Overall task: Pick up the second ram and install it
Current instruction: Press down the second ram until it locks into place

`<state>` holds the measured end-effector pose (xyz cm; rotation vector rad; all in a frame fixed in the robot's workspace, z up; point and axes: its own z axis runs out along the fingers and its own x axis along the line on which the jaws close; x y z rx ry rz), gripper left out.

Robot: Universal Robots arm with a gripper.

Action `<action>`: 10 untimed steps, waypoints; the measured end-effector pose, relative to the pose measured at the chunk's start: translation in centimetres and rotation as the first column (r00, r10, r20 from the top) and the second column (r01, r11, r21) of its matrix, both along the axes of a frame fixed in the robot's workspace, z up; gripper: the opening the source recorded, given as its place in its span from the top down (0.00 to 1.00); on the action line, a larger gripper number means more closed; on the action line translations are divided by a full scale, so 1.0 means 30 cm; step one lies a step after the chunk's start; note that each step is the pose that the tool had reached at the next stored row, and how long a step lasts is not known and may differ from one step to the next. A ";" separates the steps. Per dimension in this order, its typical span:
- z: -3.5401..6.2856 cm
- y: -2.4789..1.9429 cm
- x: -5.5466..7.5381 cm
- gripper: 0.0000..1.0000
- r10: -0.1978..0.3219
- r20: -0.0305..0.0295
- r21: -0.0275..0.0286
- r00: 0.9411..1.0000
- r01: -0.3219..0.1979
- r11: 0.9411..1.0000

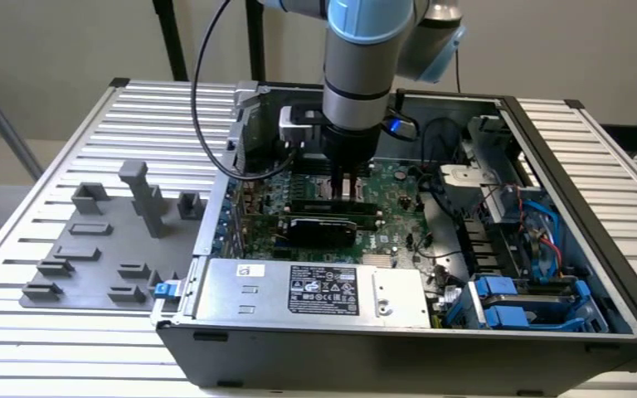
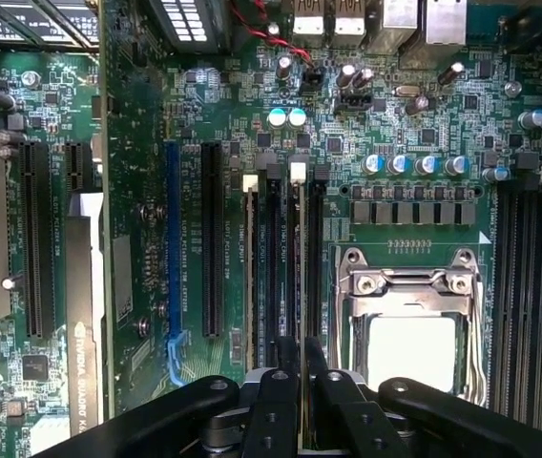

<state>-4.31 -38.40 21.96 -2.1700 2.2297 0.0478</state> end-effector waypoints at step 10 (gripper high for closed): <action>-0.003 0.000 0.000 0.00 0.000 0.000 0.000 1.000 0.000 1.000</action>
